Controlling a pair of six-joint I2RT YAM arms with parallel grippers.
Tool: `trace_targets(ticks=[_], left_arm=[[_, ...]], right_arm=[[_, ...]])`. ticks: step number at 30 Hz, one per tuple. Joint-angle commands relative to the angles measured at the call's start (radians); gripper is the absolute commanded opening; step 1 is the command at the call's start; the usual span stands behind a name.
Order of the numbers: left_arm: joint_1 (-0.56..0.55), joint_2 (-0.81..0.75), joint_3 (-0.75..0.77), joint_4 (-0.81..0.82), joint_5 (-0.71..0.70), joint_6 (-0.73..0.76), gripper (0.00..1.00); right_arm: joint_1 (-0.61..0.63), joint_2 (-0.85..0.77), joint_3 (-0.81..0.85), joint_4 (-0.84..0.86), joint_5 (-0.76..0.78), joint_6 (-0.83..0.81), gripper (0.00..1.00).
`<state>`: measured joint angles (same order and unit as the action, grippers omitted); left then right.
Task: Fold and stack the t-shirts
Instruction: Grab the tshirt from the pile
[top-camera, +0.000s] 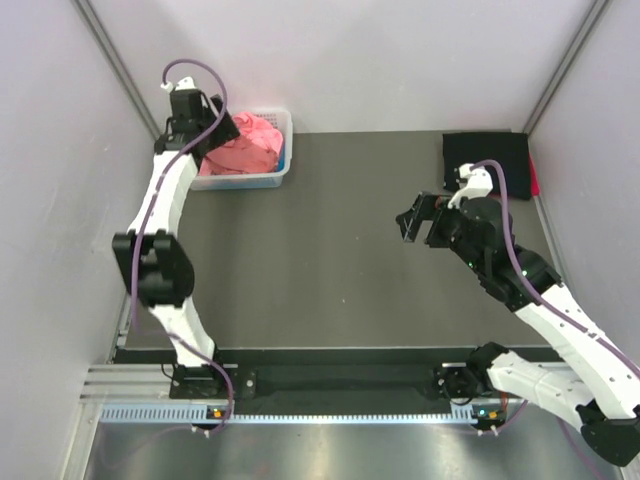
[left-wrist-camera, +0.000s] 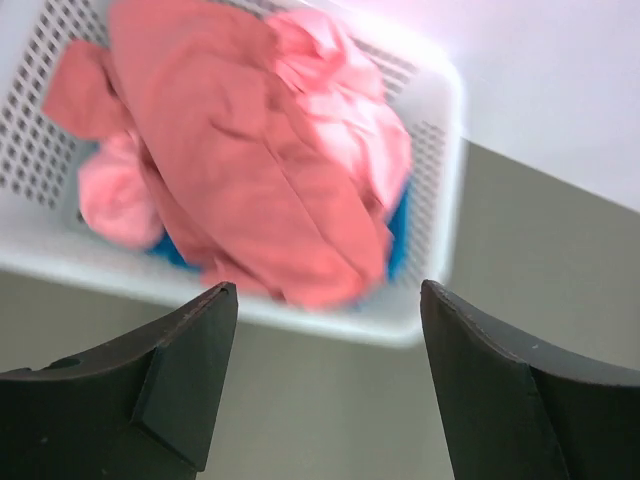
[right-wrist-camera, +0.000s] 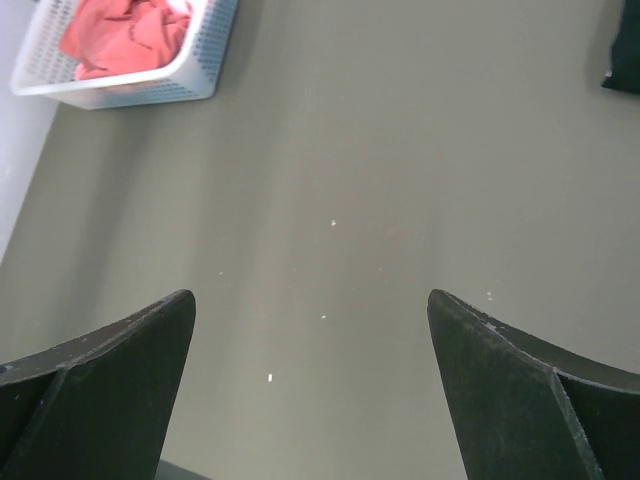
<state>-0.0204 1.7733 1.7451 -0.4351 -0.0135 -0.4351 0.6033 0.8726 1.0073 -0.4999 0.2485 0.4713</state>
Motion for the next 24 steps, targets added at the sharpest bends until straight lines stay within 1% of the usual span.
trace_targets(ticks=[1, 2, 3, 4, 5, 8, 13, 14, 15, 16, 17, 18, 19, 21, 22, 24], left_arm=[[0.014, 0.168, 0.189, -0.042, -0.092, 0.038, 0.78], [0.013, 0.211, 0.224, -0.066, -0.083, 0.033, 0.77], [0.042, 0.292, 0.261, -0.085, -0.079, 0.024, 0.77], [0.051, 0.331, 0.328, -0.102, -0.075, 0.003, 0.75], [0.065, 0.363, 0.347, -0.114, -0.072, -0.005, 0.75], [0.086, 0.475, 0.379, -0.103, -0.06, -0.033, 0.74], [0.106, 0.538, 0.392, -0.08, -0.074, -0.056, 0.72], [0.109, 0.551, 0.393, -0.068, -0.056, -0.057, 0.64], [0.111, 0.555, 0.396, -0.047, -0.039, -0.06, 0.6], [0.115, 0.561, 0.405, -0.033, 0.001, -0.057, 0.52], [0.117, 0.568, 0.415, -0.024, 0.009, -0.056, 0.41], [0.12, 0.568, 0.425, -0.021, 0.054, -0.06, 0.16], [0.123, 0.563, 0.451, -0.014, 0.088, -0.062, 0.09], [0.122, 0.511, 0.45, 0.025, 0.128, -0.06, 0.03], [0.122, 0.483, 0.43, 0.053, 0.147, -0.06, 0.04], [0.123, 0.41, 0.412, 0.143, 0.208, -0.063, 0.09]], right_arm=[[-0.013, -0.027, 0.004, 0.047, -0.041, -0.023, 1.0], [-0.011, -0.027, 0.004, 0.046, -0.048, -0.025, 1.0], [-0.011, -0.027, 0.005, 0.049, -0.049, -0.026, 1.0], [-0.013, -0.026, 0.007, 0.046, -0.054, -0.036, 1.0], [-0.013, -0.023, 0.01, 0.046, -0.052, -0.042, 1.0], [-0.011, -0.014, 0.02, 0.041, -0.032, -0.063, 1.0], [-0.013, 0.029, 0.062, 0.032, -0.025, -0.086, 1.0], [-0.013, 0.034, 0.076, 0.032, -0.026, -0.086, 1.0], [-0.011, 0.043, 0.08, 0.032, -0.029, -0.088, 1.0], [-0.013, 0.052, 0.085, 0.031, -0.034, -0.088, 1.0], [-0.013, 0.058, 0.096, 0.029, -0.034, -0.088, 1.0], [-0.011, 0.062, 0.1, 0.029, -0.035, -0.085, 1.0], [-0.013, 0.066, 0.105, 0.029, -0.041, -0.082, 1.0], [-0.013, 0.069, 0.111, 0.037, -0.052, -0.073, 1.0], [-0.013, 0.068, 0.111, 0.04, -0.061, -0.068, 1.0], [-0.013, 0.066, 0.105, 0.047, -0.071, -0.056, 1.0]])
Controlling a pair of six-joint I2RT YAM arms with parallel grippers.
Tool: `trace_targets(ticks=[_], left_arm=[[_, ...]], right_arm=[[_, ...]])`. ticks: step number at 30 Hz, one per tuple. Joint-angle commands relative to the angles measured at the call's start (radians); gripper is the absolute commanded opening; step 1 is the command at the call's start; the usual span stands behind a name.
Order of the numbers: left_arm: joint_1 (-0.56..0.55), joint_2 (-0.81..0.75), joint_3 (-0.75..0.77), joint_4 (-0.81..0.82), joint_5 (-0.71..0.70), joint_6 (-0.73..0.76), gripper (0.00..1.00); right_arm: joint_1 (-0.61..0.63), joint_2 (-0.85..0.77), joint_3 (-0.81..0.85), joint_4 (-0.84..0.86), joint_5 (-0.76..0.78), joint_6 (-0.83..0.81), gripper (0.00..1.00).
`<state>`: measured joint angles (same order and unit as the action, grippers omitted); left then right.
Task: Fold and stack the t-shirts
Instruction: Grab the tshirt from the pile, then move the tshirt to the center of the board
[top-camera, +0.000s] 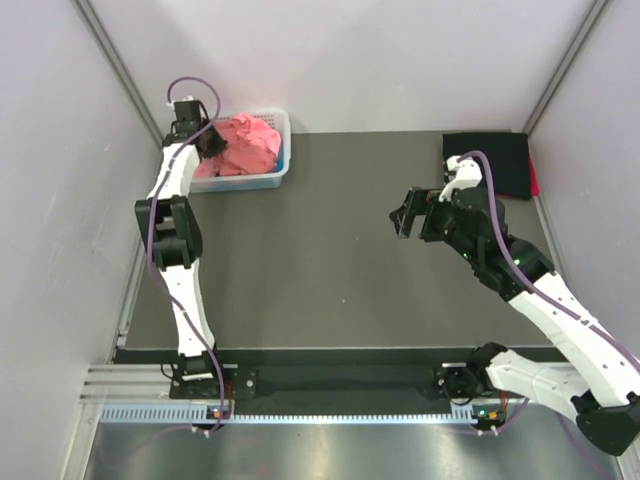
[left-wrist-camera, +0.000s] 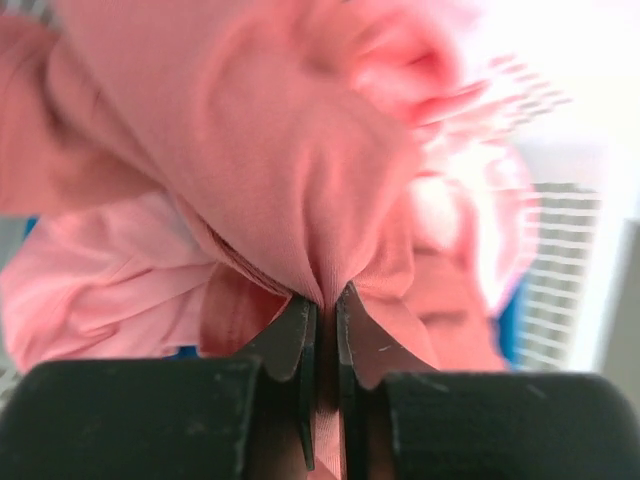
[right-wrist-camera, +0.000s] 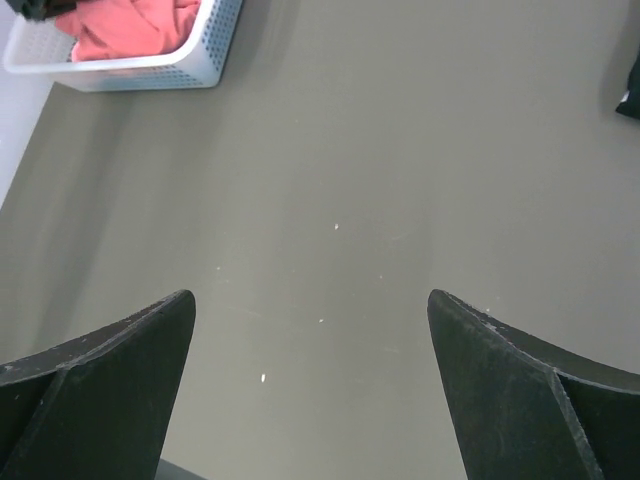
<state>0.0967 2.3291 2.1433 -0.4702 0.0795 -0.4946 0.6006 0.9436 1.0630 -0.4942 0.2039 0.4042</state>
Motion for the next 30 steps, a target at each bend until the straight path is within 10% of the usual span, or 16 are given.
trace_targets(ticks=[1, 18, 26, 30], left_arm=[[0.006, -0.168, 0.009, 0.201, 0.137, -0.007, 0.06], [-0.158, -0.582, -0.037, 0.41, 0.63, -0.211, 0.0], [-0.514, -0.97, -0.716, 0.462, 0.608, -0.203, 0.02], [-0.563, -1.111, -1.218, 0.461, 0.522, -0.223, 0.25]], right_arm=[[-0.01, -0.005, 0.048, 0.046, -0.034, 0.018, 1.0], [-0.01, -0.132, -0.003, 0.057, -0.041, 0.048, 1.0], [-0.01, -0.144, 0.008, -0.023, -0.006, 0.067, 1.0], [-0.01, -0.152, 0.002, -0.124, 0.011, 0.107, 1.0]])
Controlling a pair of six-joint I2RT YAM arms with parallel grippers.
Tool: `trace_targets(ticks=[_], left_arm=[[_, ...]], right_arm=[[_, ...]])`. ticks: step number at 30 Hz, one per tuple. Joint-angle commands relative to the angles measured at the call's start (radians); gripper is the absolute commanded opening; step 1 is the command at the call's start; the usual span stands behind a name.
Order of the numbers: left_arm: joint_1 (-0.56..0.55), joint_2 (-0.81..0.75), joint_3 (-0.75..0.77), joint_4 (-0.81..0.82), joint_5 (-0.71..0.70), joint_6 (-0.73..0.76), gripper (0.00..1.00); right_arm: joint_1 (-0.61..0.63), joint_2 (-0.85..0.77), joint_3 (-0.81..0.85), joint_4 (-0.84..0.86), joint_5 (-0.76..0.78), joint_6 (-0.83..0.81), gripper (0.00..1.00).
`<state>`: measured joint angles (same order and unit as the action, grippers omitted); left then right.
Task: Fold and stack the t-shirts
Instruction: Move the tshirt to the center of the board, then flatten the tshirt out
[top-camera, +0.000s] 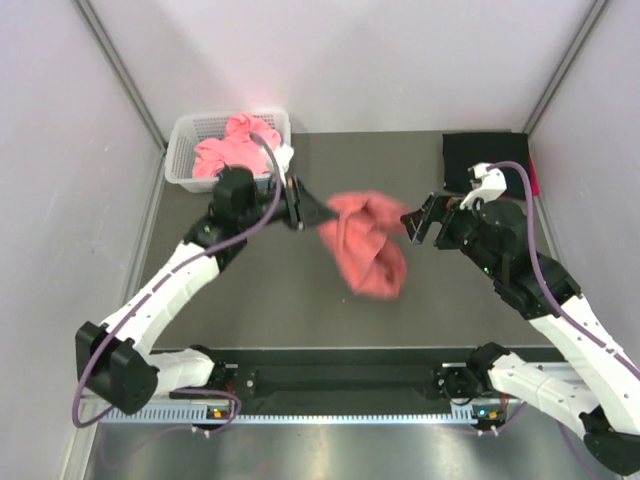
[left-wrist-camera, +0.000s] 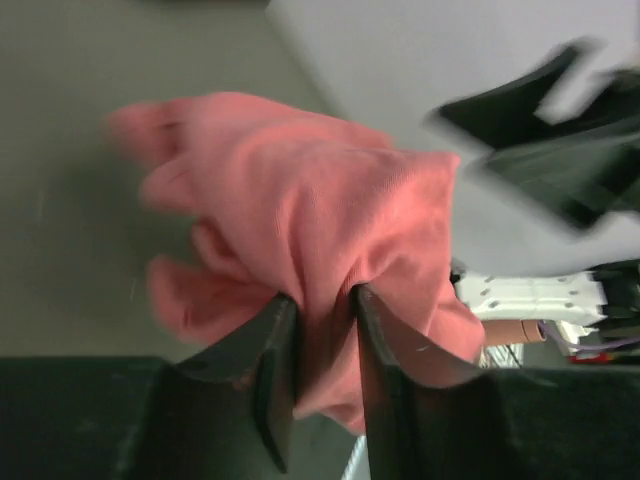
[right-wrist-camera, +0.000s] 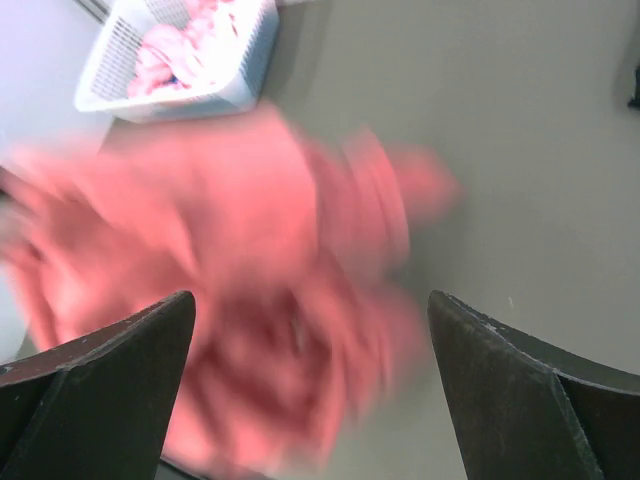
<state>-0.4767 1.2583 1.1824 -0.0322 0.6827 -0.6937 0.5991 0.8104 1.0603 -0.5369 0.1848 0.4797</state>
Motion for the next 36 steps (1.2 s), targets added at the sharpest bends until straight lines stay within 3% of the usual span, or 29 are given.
trace_targets(ticks=[1, 5, 8, 11, 14, 18, 21, 27, 36], left_arm=[[0.01, -0.074, -0.314, -0.006, -0.107, -0.018, 0.36], [0.01, -0.125, -0.438, -0.237, -0.284, 0.069, 0.56], [0.012, -0.132, -0.443, -0.299, -0.377, 0.106, 0.61], [0.01, -0.091, -0.415, -0.304, -0.351, 0.123, 0.61], [-0.002, -0.042, -0.409, -0.258, -0.284, 0.143, 0.61], [-0.043, 0.029, -0.412, -0.235, -0.287, 0.189, 0.62], [-0.062, 0.108, -0.422, -0.198, -0.209, 0.197, 0.62], [-0.103, 0.165, -0.455, -0.118, -0.146, 0.166, 0.61], [-0.102, 0.297, -0.333, -0.094, -0.158, 0.168, 0.62]], right_arm=[[-0.009, -0.027, 0.001, -0.101, 0.031, 0.037, 1.0], [-0.009, -0.045, -0.069, -0.153, 0.088, 0.062, 1.0], [-0.01, -0.021, -0.132, -0.141, 0.134, 0.076, 0.98], [-0.013, 0.036, -0.203, -0.097, 0.116, 0.111, 0.94], [-0.03, 0.099, -0.292, -0.032, 0.082, 0.146, 0.82], [-0.081, 0.18, -0.394, 0.093, -0.065, 0.163, 0.7], [-0.097, 0.234, -0.43, 0.185, -0.166, 0.162, 0.64], [-0.093, 0.303, -0.424, 0.308, -0.401, 0.129, 0.63], [-0.085, 0.409, -0.405, 0.305, -0.426, 0.132, 0.6]])
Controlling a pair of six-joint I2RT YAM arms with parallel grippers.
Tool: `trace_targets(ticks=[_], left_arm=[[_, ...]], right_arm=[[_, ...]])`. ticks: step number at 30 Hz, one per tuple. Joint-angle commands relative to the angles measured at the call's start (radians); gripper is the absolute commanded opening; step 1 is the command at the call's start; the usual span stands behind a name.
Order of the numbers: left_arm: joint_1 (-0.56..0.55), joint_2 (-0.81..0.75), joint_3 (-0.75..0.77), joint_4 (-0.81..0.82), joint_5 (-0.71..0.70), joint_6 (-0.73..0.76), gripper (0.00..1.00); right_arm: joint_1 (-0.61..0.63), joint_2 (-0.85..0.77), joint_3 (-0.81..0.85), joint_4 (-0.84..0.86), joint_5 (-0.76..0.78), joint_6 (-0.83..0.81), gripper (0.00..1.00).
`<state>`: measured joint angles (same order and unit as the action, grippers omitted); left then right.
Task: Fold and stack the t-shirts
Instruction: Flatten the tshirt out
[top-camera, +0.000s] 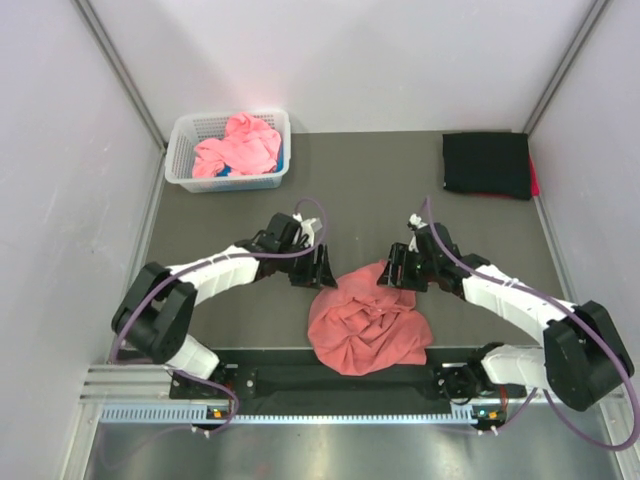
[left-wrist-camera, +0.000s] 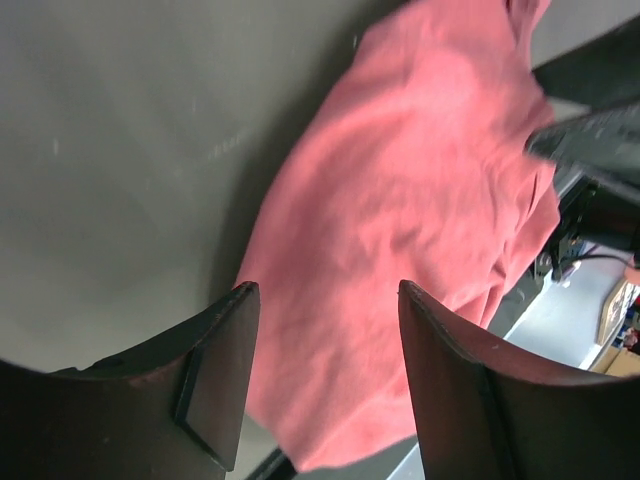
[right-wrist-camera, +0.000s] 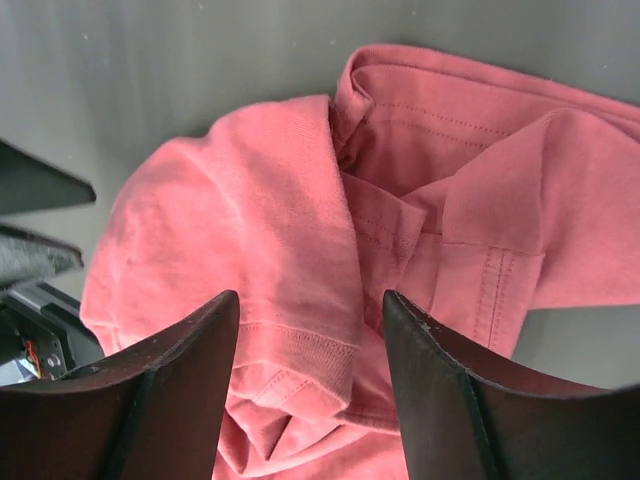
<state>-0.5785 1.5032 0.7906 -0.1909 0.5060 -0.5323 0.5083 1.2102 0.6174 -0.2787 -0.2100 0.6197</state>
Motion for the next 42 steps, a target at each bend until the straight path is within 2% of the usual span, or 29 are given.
trace_targets(ticks=[1, 2, 5, 6, 7, 8, 9, 11, 12, 13, 14, 15, 16, 17, 19, 20, 22, 26, 31, 32, 33, 35, 36, 37, 38, 39, 40, 41, 42], left_arm=[[-0.001, 0.066, 0.064, 0.07, 0.031, -0.004, 0.62], [-0.003, 0.08, 0.065, 0.071, 0.032, -0.009, 0.62], [-0.001, 0.104, 0.052, 0.102, 0.06, -0.026, 0.53], [-0.001, 0.106, 0.047, 0.114, 0.071, -0.034, 0.46], [-0.001, 0.104, 0.047, 0.125, 0.083, -0.038, 0.23], [-0.001, 0.103, 0.065, 0.133, 0.1, -0.05, 0.12], [-0.001, 0.107, 0.085, 0.131, 0.106, -0.055, 0.04], [0.012, 0.121, 0.201, 0.101, 0.121, -0.051, 0.0], [0.02, 0.141, 0.26, 0.018, 0.112, -0.046, 0.0], [0.028, 0.149, 0.325, -0.033, 0.097, -0.031, 0.0], [0.041, 0.156, 0.466, -0.079, 0.076, -0.02, 0.0], [0.046, 0.161, 0.539, -0.134, 0.022, -0.006, 0.0], [0.049, 0.161, 0.605, -0.213, -0.013, 0.021, 0.0], [0.051, 0.158, 0.728, -0.257, -0.044, 0.035, 0.0], [0.055, 0.14, 0.826, -0.336, -0.117, 0.051, 0.0], [0.063, 0.128, 0.893, -0.35, -0.133, 0.049, 0.0], [0.066, 0.074, 0.921, -0.354, -0.17, 0.045, 0.0], [0.065, -0.05, 0.817, -0.318, -0.192, 0.014, 0.0], [0.065, -0.207, 0.555, -0.23, -0.106, -0.03, 0.0], [0.065, -0.228, 0.439, -0.199, -0.077, -0.04, 0.0], [0.065, -0.25, 0.399, -0.19, -0.089, -0.044, 0.0], [0.066, -0.259, 0.311, -0.186, -0.131, -0.044, 0.02], [0.066, -0.25, 0.293, -0.173, -0.141, -0.04, 0.08], [0.068, -0.241, 0.279, -0.167, -0.153, -0.034, 0.15], [0.071, -0.207, 0.271, -0.16, -0.164, -0.032, 0.3], [0.074, -0.187, 0.274, -0.141, -0.173, -0.032, 0.33], [0.075, -0.163, 0.288, -0.119, -0.175, -0.023, 0.35], [0.077, -0.109, 0.297, -0.098, -0.181, -0.021, 0.41], [0.078, -0.078, 0.305, -0.047, -0.207, -0.026, 0.45]], right_arm=[[0.006, 0.011, 0.03, 0.056, -0.028, -0.002, 0.6], [0.006, 0.011, 0.028, 0.064, -0.029, 0.002, 0.6], [0.006, 0.029, 0.039, 0.088, -0.046, 0.002, 0.42], [0.006, 0.035, 0.048, 0.096, -0.049, -0.001, 0.27], [0.006, 0.037, 0.071, 0.105, -0.049, -0.005, 0.19], [0.004, 0.041, 0.091, 0.121, -0.045, -0.008, 0.13], [0.006, 0.052, 0.119, 0.121, -0.031, -0.009, 0.01], [-0.002, 0.074, 0.258, 0.092, -0.022, -0.04, 0.0], [-0.005, 0.104, 0.319, 0.072, -0.006, -0.05, 0.0], [-0.008, 0.121, 0.461, 0.046, -0.003, -0.072, 0.0], [-0.011, 0.139, 0.535, 0.003, -0.005, -0.083, 0.0], [-0.013, 0.172, 0.611, -0.017, -0.012, -0.093, 0.0], [-0.014, 0.187, 0.753, -0.036, -0.018, -0.109, 0.0], [-0.013, 0.201, 0.821, -0.053, -0.025, -0.115, 0.0], [-0.013, 0.229, 0.995, -0.102, -0.052, -0.123, 0.0], [-0.013, 0.233, 1.04, -0.114, -0.061, -0.124, 0.0], [-0.014, 0.22, 1.108, -0.135, -0.071, -0.121, 0.0], [-0.013, 0.12, 1.02, -0.165, -0.049, -0.13, 0.0], [-0.014, -0.102, 0.679, -0.286, 0.145, -0.186, 0.0], [-0.013, -0.136, 0.62, -0.345, 0.174, -0.176, 0.0], [-0.014, -0.2, 0.499, -0.371, 0.229, -0.163, 0.0], [-0.014, -0.3, 0.364, -0.421, 0.242, -0.079, 0.0], [-0.014, -0.332, 0.229, -0.428, 0.239, -0.016, 0.0], [-0.014, -0.365, 0.175, -0.442, 0.25, 0.015, 0.04], [-0.014, -0.421, 0.129, -0.468, 0.264, 0.043, 0.13], [-0.014, -0.446, 0.073, -0.473, 0.29, 0.064, 0.15], [-0.013, -0.468, 0.062, -0.473, 0.297, 0.089, 0.17], [-0.014, -0.494, 0.067, -0.464, 0.32, 0.097, 0.24], [-0.014, -0.494, 0.08, -0.458, 0.334, 0.097, 0.25]])
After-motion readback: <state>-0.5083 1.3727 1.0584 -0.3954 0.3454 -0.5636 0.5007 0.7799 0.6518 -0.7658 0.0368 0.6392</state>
